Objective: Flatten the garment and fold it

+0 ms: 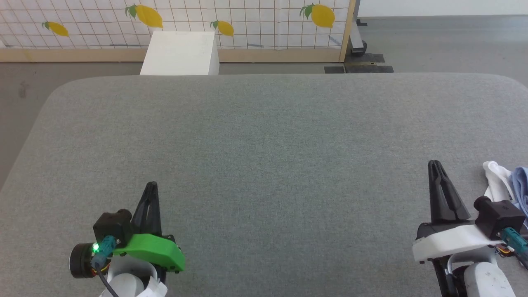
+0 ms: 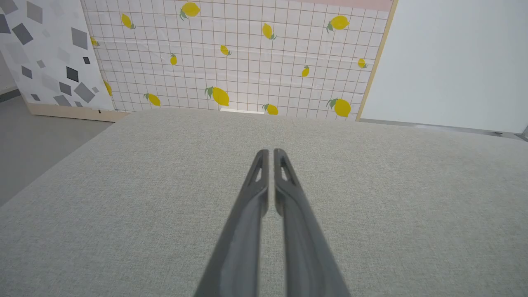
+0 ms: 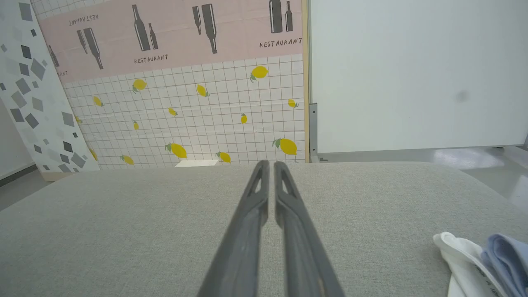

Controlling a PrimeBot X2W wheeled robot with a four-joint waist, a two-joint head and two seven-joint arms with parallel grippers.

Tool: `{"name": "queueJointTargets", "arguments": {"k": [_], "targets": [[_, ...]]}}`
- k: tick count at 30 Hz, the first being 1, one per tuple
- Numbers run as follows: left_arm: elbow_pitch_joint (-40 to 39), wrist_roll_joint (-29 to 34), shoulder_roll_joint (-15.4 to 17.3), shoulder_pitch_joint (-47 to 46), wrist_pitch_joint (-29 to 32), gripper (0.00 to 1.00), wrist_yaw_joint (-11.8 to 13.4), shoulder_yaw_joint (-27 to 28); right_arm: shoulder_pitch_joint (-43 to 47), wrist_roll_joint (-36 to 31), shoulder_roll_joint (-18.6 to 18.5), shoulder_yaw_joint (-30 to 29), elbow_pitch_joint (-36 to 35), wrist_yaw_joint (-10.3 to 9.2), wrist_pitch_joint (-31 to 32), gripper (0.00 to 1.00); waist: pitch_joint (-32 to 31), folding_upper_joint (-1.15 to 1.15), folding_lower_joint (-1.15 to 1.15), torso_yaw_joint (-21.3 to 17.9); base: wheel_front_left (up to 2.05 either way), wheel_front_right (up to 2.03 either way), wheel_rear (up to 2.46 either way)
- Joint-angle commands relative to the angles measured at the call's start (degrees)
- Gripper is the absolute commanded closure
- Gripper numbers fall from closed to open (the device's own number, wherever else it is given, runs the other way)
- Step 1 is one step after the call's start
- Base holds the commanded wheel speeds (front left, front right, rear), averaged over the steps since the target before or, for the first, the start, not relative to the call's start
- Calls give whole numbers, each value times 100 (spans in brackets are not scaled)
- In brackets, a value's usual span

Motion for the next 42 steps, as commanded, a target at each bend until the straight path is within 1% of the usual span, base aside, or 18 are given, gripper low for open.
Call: {"name": "queueJointTargets", "arguments": {"k": [1, 42], "targets": [[-25, 23, -6, 12, 26, 100, 1, 5, 10, -15, 1, 10, -18, 0, 28, 100, -2, 0, 0, 0, 0, 0, 0], [-498, 416, -107, 221, 494, 100, 26, 98, 174, -275, 6, 143, -329, -3, 501, 100, -40, 0, 0, -4, 0, 0, 0]]}}
